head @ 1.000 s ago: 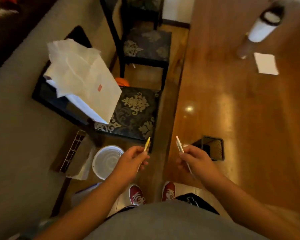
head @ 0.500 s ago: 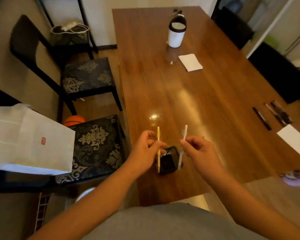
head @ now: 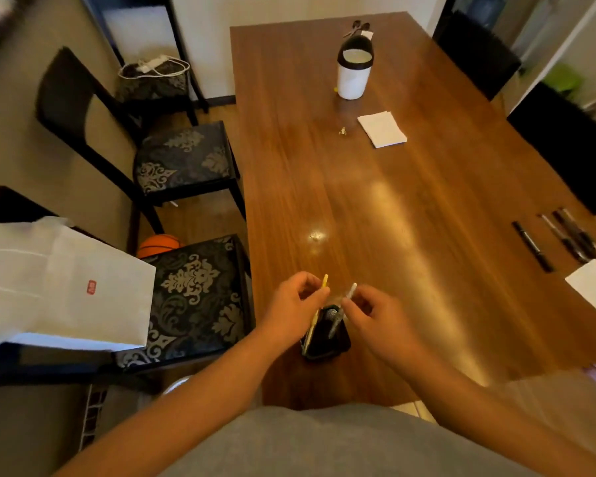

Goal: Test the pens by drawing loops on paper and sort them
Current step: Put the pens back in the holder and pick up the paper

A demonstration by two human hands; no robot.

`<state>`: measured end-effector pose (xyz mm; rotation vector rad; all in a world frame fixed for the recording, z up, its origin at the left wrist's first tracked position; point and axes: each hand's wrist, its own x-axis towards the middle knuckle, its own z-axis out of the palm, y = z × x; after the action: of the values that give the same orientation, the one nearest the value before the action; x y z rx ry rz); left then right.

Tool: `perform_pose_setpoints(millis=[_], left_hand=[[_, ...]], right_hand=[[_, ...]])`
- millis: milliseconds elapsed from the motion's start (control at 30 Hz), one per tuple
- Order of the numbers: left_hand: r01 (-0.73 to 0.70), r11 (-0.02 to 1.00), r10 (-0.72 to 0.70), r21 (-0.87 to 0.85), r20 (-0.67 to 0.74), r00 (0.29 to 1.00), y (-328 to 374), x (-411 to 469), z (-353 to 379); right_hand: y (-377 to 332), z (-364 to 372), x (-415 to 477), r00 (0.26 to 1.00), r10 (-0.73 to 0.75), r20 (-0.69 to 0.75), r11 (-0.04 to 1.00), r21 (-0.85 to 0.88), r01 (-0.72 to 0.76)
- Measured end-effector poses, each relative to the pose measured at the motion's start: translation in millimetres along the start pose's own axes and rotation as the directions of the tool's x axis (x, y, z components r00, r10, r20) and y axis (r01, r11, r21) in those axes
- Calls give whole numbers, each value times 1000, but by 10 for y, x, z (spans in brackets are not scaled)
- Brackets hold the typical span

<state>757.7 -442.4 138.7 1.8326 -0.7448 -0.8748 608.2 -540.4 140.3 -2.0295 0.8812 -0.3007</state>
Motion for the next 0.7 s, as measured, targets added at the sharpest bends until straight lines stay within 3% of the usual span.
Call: perform_pose_setpoints(millis=[333,700], left_hand=[[-114,988,115,104,-3,993,71,24,24],[-66,942,44,328,72,996,-96,35,89]], right_hand=[[86,-70,36,998,15,53,1000,-25,-14],[131,36,159,982,67,178,985,-166,-37]])
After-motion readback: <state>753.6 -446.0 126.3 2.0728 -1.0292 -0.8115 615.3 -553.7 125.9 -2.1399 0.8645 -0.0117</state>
